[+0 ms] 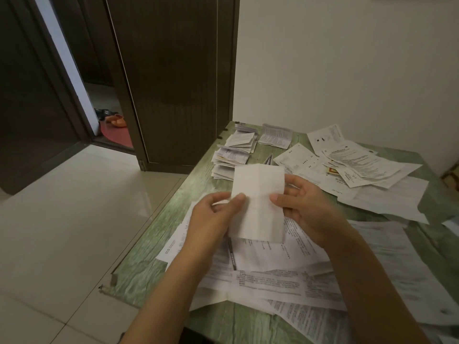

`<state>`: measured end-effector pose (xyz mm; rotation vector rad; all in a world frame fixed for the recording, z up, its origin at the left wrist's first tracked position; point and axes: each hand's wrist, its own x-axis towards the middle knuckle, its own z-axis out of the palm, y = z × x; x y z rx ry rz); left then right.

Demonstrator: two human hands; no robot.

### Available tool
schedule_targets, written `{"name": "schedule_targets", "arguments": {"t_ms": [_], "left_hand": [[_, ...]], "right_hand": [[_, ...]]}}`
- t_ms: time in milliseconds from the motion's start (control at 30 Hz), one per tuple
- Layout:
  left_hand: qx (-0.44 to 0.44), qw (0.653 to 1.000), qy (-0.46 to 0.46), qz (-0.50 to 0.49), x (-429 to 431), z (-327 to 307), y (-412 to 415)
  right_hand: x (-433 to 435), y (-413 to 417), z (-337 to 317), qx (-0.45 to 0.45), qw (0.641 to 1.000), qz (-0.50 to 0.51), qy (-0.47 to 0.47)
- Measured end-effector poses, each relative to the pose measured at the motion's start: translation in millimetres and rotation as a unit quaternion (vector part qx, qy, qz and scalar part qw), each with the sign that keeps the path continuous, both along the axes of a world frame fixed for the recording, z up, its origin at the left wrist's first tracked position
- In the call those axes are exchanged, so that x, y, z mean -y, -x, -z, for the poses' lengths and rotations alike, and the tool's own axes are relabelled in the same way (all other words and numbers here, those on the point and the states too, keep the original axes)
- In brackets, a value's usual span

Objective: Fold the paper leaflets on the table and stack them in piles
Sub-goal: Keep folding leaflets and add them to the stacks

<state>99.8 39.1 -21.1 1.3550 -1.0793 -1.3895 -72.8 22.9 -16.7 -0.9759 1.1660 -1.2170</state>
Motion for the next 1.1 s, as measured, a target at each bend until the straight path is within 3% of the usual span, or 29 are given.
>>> {"name": "schedule_targets", "arguments": {"t_ms": [167,300,700,867,1100], "left_hand": [[0.05,0.997,0.057,-0.011,-1,4,2],[0.041,0.996,0.065,-0.041,1,3,0],[-0.05,0.998,-0.036,-0.006,2,0,-3],[-0.042,0.999,-0.017,-0.023,2,1,-3],[-0.025,0.999,0.044,-0.017,3,3,-2]], "right_hand": [[-2,-4,2,0.002,0.999,-0.053,-0.001],[-2,-9,6,-0.014,0.998,-0.067,0.007],[-3,-13,3,-0.126,0.989,-0.05,0.057],[-1,-13,12,-0.06,0.996,-0.062,0.04],[-1,-14,9,-0.063,0.992,-0.079,0.071]]}}
